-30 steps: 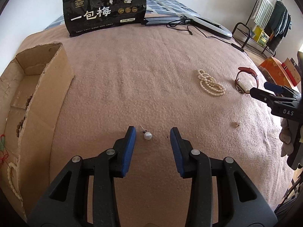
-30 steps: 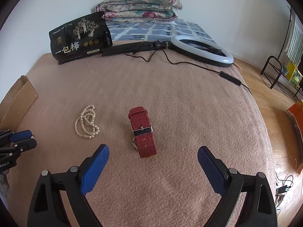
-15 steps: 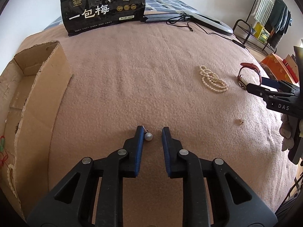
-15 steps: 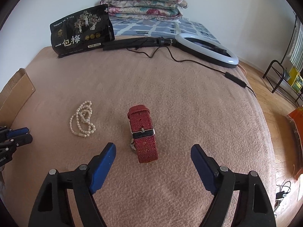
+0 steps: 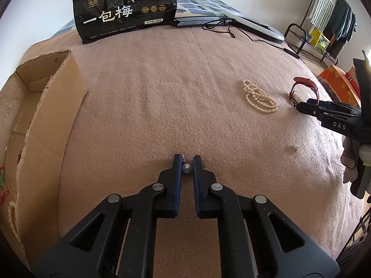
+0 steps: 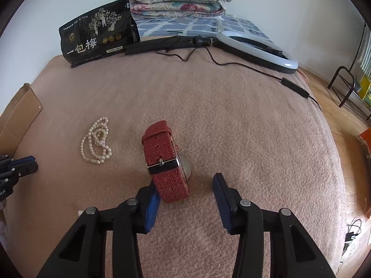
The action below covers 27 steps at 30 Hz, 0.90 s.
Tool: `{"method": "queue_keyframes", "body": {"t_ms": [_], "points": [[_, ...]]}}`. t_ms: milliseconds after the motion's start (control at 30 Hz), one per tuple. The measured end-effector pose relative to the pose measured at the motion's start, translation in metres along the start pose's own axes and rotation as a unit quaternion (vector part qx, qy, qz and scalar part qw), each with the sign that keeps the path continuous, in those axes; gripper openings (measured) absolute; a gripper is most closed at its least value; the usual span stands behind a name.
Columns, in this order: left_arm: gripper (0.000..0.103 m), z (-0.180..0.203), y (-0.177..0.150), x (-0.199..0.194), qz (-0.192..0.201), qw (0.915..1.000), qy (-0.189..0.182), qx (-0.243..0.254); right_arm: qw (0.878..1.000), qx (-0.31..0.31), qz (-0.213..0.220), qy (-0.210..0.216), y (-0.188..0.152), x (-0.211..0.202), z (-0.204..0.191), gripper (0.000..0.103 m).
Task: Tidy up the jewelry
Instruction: 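Close the left tool on the pearl bead while the right tool grips the red watch strap, then carry the pearl bead and red watch with both tools over the cardboard box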
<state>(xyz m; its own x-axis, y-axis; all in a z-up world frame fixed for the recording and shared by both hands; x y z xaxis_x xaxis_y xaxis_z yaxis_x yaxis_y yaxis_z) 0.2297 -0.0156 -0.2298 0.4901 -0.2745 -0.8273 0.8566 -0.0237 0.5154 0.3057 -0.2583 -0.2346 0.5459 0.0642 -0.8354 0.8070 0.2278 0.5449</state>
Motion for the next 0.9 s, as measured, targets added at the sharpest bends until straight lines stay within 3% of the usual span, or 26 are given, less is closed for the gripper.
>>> {"method": "queue_keyframes", "body": {"t_ms": [67, 233, 900], "points": [[0.007, 0.000, 0.000, 0.000, 0.000, 1.0000, -0.001, -0.001, 1.000, -0.001, -0.001, 0.008, 0.000, -0.001, -0.002, 0.027], [0.007, 0.002, 0.001, -0.002, 0.003, 1.0000, -0.003, -0.001, 1.000, 0.000, 0.003, 0.015, -0.001, -0.005, -0.005, 0.018], [0.007, 0.008, 0.012, -0.028, 0.033, 0.9993, -0.020, -0.006, 0.999, 0.000, 0.036, 0.017, 0.007, -0.043, -0.012, 0.017]]}}
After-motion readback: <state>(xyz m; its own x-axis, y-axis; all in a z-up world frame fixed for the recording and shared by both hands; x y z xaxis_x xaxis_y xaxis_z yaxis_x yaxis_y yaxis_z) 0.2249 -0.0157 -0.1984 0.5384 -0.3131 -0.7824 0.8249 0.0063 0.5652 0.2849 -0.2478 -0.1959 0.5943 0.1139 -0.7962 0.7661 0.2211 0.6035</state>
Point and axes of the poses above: each gripper's, at about its wrist camera, not at the fingertips, and x roughly the way its jaws point, z to its right, y to its top, the point moved 8 cm from there along x, roughly the way its jaws point, and after that the axes turned 7 degrees about -y, right-handed, at the moved point
